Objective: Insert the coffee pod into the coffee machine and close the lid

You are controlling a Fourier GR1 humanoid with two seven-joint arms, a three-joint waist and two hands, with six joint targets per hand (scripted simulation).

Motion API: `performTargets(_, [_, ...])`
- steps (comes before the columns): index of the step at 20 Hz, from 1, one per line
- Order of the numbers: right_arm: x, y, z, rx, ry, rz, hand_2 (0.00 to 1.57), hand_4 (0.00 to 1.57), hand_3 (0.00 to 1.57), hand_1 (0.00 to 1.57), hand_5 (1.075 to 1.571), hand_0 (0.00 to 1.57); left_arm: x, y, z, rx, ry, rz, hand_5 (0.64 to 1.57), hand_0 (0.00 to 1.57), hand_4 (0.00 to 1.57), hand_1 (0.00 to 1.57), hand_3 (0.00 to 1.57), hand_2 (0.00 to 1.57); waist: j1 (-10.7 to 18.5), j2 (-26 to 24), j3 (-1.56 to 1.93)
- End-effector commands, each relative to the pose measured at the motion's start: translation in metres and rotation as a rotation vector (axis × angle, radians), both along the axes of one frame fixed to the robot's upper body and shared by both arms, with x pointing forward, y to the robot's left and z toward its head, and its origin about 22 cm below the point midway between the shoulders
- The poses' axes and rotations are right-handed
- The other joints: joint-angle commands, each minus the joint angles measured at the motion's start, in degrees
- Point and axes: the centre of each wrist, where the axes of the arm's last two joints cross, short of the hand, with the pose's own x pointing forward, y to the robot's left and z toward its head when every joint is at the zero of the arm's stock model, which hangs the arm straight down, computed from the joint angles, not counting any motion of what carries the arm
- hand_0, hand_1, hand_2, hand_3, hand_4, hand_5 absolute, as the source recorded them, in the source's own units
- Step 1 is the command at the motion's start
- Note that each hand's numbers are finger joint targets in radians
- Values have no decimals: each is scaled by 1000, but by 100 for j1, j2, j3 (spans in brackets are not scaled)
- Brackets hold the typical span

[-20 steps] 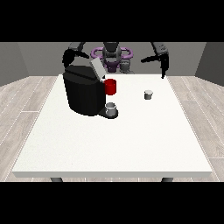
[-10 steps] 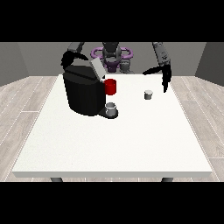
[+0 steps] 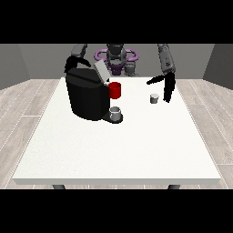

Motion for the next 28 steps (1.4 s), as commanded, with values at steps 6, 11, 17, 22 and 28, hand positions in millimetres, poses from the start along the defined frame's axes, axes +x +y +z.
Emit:
performTargets(6, [17, -1, -1, -47, 57, -38, 0, 423, 0, 0, 1571, 0, 10, -2, -10, 115, 64, -12, 1571, 807, 0, 807, 501, 847, 136, 66, 0])
performTargets(11, [21, -1, 11, -38, 21, -21, 0, 412, 0, 0, 1571, 0, 11, 25, -1, 232, 17, 5, 1571, 580, 0, 580, 472, 719, -58, 339, -2])
performTargets(17, [17, -7, -2, -28, 57, -13, 0, 432, 0, 0, 1571, 0, 10, 7, -18, 337, -2, -26, 1571, 645, 0, 645, 527, 788, -75, 224, 0])
performTargets(22, [21, 7, -5, -38, 90, -25, 0, 476, 0, 0, 1571, 0, 22, -14, -17, 372, -49, -23, 1571, 686, 288, 686, 651, 849, 31, 70, 0])
performTargets(28, [30, 8, 15, -27, 39, -24, 0, 524, 0, 0, 1571, 0, 25, -19, -22, 443, -106, 4, 1571, 971, 323, 971, 863, 1086, -100, 316, 0])
